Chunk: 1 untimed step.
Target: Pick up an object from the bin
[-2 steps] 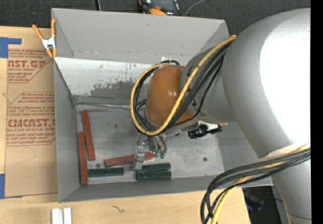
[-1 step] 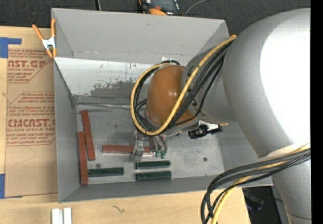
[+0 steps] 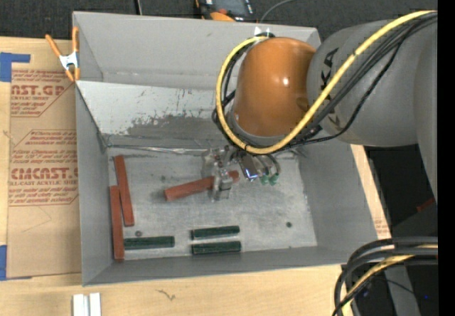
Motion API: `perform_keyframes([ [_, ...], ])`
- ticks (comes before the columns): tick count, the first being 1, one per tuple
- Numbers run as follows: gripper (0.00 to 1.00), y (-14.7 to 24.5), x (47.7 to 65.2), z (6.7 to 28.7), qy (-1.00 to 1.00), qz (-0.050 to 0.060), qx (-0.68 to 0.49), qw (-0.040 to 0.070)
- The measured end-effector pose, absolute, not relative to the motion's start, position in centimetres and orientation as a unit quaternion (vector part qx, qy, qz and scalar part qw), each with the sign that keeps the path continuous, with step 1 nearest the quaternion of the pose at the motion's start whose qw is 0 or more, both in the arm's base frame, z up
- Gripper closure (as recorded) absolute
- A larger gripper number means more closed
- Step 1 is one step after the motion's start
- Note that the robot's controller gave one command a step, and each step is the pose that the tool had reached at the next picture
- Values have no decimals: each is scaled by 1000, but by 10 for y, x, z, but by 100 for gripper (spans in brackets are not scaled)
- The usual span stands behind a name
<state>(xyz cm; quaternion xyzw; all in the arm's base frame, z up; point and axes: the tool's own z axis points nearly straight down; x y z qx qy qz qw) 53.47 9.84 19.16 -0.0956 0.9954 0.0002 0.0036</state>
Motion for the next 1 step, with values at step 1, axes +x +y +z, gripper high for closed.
perform_keyframes([
  [1, 100, 87, 534, 293, 992, 0, -123, 6],
])
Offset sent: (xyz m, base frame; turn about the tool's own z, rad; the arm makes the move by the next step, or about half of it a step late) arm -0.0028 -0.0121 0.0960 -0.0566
